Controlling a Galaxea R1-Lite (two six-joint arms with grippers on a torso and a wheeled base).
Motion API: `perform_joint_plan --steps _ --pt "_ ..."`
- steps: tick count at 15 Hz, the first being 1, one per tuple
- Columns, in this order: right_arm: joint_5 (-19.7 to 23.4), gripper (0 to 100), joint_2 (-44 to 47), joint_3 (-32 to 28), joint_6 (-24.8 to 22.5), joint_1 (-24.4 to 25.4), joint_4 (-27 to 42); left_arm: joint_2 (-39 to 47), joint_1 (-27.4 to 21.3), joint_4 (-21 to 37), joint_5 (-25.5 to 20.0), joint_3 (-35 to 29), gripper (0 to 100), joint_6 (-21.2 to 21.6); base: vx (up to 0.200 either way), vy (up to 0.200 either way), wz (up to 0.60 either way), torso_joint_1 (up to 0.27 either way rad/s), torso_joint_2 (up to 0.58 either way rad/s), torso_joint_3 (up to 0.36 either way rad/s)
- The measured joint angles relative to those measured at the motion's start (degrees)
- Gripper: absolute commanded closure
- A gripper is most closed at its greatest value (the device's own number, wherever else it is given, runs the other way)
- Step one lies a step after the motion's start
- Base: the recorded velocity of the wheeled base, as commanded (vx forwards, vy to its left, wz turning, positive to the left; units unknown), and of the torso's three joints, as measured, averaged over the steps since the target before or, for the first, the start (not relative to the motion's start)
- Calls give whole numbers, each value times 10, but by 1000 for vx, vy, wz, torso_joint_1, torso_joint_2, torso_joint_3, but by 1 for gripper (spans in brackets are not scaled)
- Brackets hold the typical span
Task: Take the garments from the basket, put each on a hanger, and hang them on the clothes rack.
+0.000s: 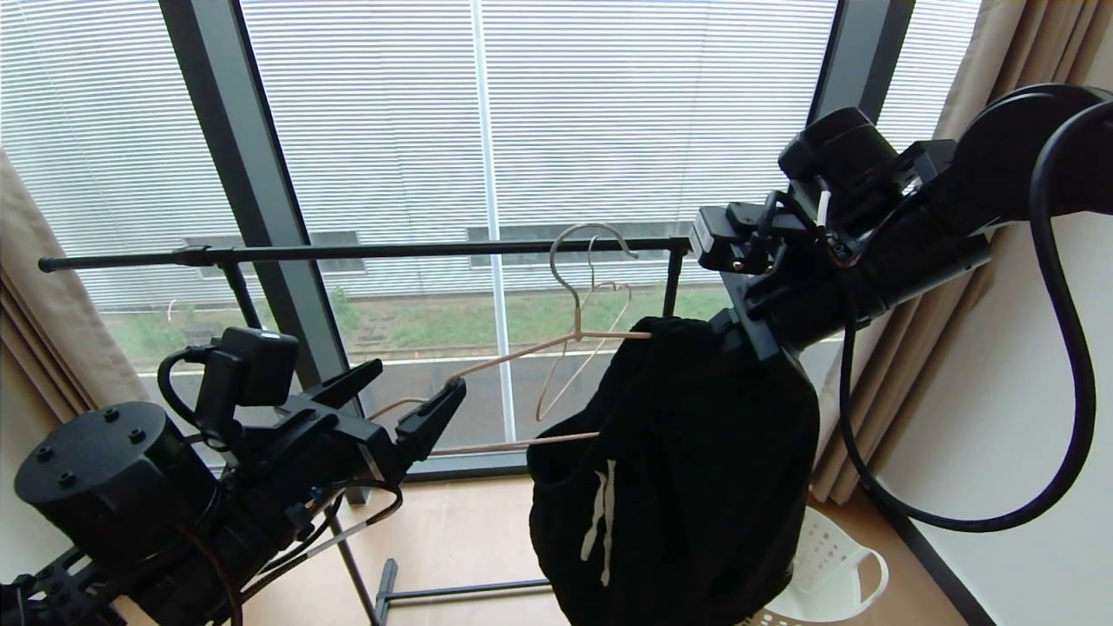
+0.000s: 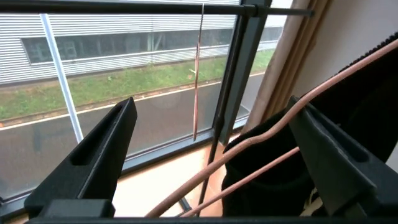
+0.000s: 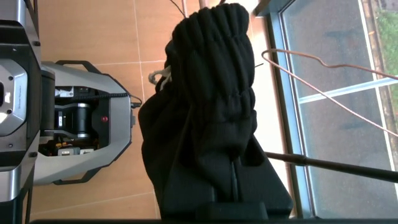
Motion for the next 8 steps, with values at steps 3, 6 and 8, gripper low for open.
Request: perform_joint_plan --steps 3,6,8 --pt "-2 100 1 -3 0 0 -1 12 -37 1 3 -3 0 12 0 0 0 0 0 0" --pt "-2 100 2 -3 0 2 -1 31 -69 0 0 -15 0 67 0 0 0 0 0 0" --pt "-2 100 3 -1 0 3 0 37 -78 -1 -15 -16 0 91 0 0 0 0 0 0"
